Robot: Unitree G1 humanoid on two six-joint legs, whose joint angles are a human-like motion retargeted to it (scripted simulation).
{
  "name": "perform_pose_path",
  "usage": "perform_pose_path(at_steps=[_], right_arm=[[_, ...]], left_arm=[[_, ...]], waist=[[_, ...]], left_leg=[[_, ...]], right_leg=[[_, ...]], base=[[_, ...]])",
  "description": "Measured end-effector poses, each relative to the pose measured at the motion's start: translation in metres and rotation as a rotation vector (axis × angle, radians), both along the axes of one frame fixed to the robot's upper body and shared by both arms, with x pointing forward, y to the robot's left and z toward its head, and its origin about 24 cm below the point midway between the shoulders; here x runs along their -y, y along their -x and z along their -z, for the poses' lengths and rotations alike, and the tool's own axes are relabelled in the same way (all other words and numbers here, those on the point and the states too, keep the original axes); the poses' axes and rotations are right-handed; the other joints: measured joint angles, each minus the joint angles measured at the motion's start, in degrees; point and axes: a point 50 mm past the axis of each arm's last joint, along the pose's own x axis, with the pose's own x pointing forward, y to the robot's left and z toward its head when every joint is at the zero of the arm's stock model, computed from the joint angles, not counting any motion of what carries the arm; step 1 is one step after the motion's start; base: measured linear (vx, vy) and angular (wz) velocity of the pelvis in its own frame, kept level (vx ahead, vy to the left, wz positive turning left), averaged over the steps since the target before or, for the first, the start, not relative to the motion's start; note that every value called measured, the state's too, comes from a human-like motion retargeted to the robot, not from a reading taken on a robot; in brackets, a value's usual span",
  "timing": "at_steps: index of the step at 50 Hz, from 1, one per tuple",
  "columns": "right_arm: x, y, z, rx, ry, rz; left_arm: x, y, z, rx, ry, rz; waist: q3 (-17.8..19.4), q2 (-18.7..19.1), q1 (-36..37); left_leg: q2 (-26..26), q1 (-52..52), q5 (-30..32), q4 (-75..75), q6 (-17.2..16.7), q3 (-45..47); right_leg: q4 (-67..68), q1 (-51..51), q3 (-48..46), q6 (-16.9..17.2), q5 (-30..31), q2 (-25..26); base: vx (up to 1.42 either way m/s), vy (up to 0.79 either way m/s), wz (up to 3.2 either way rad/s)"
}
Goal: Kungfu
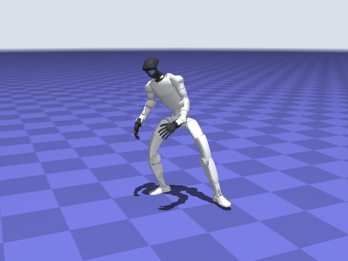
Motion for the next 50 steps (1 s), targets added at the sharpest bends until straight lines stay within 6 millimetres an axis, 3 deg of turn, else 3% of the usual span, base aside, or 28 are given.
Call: perform_pose_path(at_steps=[3, 5, 11, 15, 17, 18, 20, 22, 23, 25, 27, 28, 30, 32, 36, 40, 43, 47, 50], right_arm=[[0.037, 0.034, -0.012, 0.037, -0.002, 0.142], [0.058, 0.056, -0.020, 0.033, 0.016, 0.210], [0.115, 0.114, -0.044, -0.061, 0.225, 0.411], [0.153, 0.179, -0.052, -0.064, 0.295, 0.747], [0.148, 0.200, -0.034, 0.040, 0.206, 0.904], [0.136, 0.198, -0.013, 0.087, 0.121, 0.951], [0.098, 0.173, 0.045, 0.045, -0.157, 0.951], [0.029, 0.122, 0.113, -0.261, -0.511, 0.717], [-0.020, 0.096, 0.138, -0.458, -0.669, 0.499], [-0.111, 0.057, 0.150, -0.822, -0.862, -0.050], [-0.175, 0.012, 0.126, -0.852, -0.814, -0.390], [-0.200, -0.008, 0.110, -0.791, -0.748, -0.476], [-0.245, -0.040, 0.076, -0.649, -0.680, -0.583], [-0.272, -0.062, 0.041, -0.557, -0.722, -0.704], [-0.298, -0.075, -0.009, -0.474, -0.686, -0.996], [-0.291, -0.084, -0.045, -0.274, -0.507, -1.074], [-0.272, -0.091, -0.070, -0.097, -0.500, -1.022], [-0.252, -0.095, -0.104, 0.060, -0.652, -0.980], [-0.236, -0.093, -0.135, 0.181, -0.707, -0.987]], left_arm=[[0.001, -0.006, -0.041, 0.153, 0.044, 0.041], [-0.002, -0.005, -0.068, 0.246, 0.072, 0.063], [-0.018, 0.017, -0.156, 0.574, 0.070, 0.124], [-0.034, 0.037, -0.217, 0.803, 0.032, 0.121], [-0.043, 0.050, -0.248, 0.928, -0.023, 0.115], [-0.048, 0.055, -0.263, 0.983, -0.049, 0.095], [-0.059, 0.062, -0.289, 1.076, -0.088, 0.025], [-0.073, 0.070, -0.308, 1.118, -0.110, -0.011], [-0.081, 0.077, -0.315, 1.123, -0.117, -0.017], [-0.098, 0.089, -0.323, 1.123, -0.099, -0.038], [-0.114, 0.102, -0.327, 1.160, -0.070, -0.100], [-0.122, 0.110, -0.328, 1.190, -0.074, -0.145], [-0.135, 0.123, -0.326, 1.233, -0.101, -0.254], [-0.148, 0.130, -0.316, 1.227, -0.123, -0.364], [-0.190, 0.149, -0.276, 1.126, -0.132, -0.608], [-0.238, 0.172, -0.210, 0.899, -0.091, -0.850], [-0.270, 0.196, -0.147, 0.640, -0.086, -1.062], [-0.292, 0.238, -0.069, 0.315, -0.077, -1.315], [-0.296, 0.277, -0.013, 0.033, -0.031, -1.439]], waist=[[-0.79, -0.59, -0.47], [-1.14, -0.25, -0.79], [-0.90, 0.76, -2.14], [-1.05, 1.41, -3.73], [-2.86, 1.86, -2.39], [-4.23, 2.33, -0.85], [-7.66, 2.51, 3.95], [-10.72, 1.83, 9.53], [-11.81, 1.41, 11.98], [-13.15, 0.72, 16.09], [-14.06, 0.29, 19.39], [-14.42, 0.17, 20.55], [-14.93, 0.03, 21.86], [-14.69, -0.42, 22.15], [-12.98, -1.43, 19.22], [-12.09, -2.96, 16.99], [-12.02, -4.05, 16.19], [-12.04, -5.01, 15.28], [-11.88, -5.74, 14.69]], left_leg=[[1.72, -2.40, -3.96, 6.77, 4.50, 1.53], [3.22, -3.77, -5.72, 10.42, 4.43, 1.16], [4.74, -9.28, -9.51, 20.25, -0.28, -7.47], [-1.77, -13.22, -14.74, 26.91, -4.09, -16.32], [-5.97, -14.38, -17.39, 29.35, -5.88, -19.67], [-7.32, -14.91, -18.94, 30.73, -5.80, -20.19], [-7.73, -15.35, -22.54, 34.20, -4.42, -18.22], [-7.63, -15.35, -25.95, 37.29, -2.81, -16.41], [-8.06, -15.25, -27.07, 38.25, -2.62, -16.10], [-9.02, -14.95, -28.75, 39.73, -2.47, -15.82], [-9.83, -15.23, -29.96, 40.77, -1.77, -15.52], [-9.87, -15.96, -30.47, 41.35, -1.54, -15.70], [-9.60, -17.58, -31.14, 42.31, -1.34, -16.78], [-9.43, -17.83, -31.07, 41.94, -1.57, -17.52], [-8.87, -17.93, -30.18, 40.14, -2.13, -18.96], [-8.29, -17.63, -28.82, 38.27, -2.36, -19.20], [-7.69, -16.92, -27.78, 36.69, -2.94, -19.03], [-7.17, -15.20, -25.81, 33.80, -3.94, -18.44], [-6.38, -13.18, -23.37, 30.34, -4.93, -17.73]], right_leg=[[-3.15, 0.74, -1.06, -0.47, 2.60, -0.64], [-5.22, 1.53, -1.35, -0.49, 4.38, 0.05], [-14.17, 5.55, 2.77, 1.26, 12.40, 4.60], [-21.59, 14.24, 5.89, 6.71, 20.36, 4.64], [-24.88, 20.32, 4.39, 8.99, 24.45, 3.87], [-26.69, 23.13, 3.41, 9.27, 26.00, 4.22], [-29.94, 27.11, 1.52, 9.26, 27.68, 4.73], [-31.53, 28.00, 1.45, 8.25, 27.14, 4.66], [-32.01, 27.62, 2.39, 7.35, 27.14, 4.32], [-32.54, 27.06, 3.22, 5.94, 26.68, 3.04], [-33.14, 26.60, 4.15, 4.79, 26.38, 2.46], [-33.55, 26.34, 4.40, 3.96, 26.53, 2.73], [-34.74, 26.56, 3.63, 1.86, 27.18, 3.93], [-35.67, 27.06, 2.97, -0.77, 27.48, 5.09], [-35.79, 26.00, 4.01, -5.31, 28.13, 7.02], [-35.80, 25.32, 3.10, -5.65, 28.19, 7.71], [-35.43, 24.64, 2.70, -3.00, 26.48, 7.87], [-34.11, 23.25, 3.67, 2.03, 23.34, 7.62], [-32.74, 22.12, 4.03, 5.90, 21.30, 7.54]], base=[[0.13, 0.26, 0.02], [0.24, 0.29, -0.25], [0.34, 0.49, -0.22], [0.37, 0.67, 1.31], [0.51, 0.57, 1.98], [0.58, 0.52, 1.72], [0.58, 0.48, 1.15], [0.53, 0.50, 0.26], [0.45, 0.48, -0.14], [0.29, 0.38, -0.21], [0.19, 0.31, 0.00], [0.11, 0.13, 0.11], [0.12, 0.03, 0.16], [0.08, -0.05, 0.13], [0.06, -0.07, 0.01], [-0.03, -0.15, -0.11], [-0.11, -0.18, -0.24], [-0.21, -0.21, -0.27], [-0.26, -0.27, -0.33]])
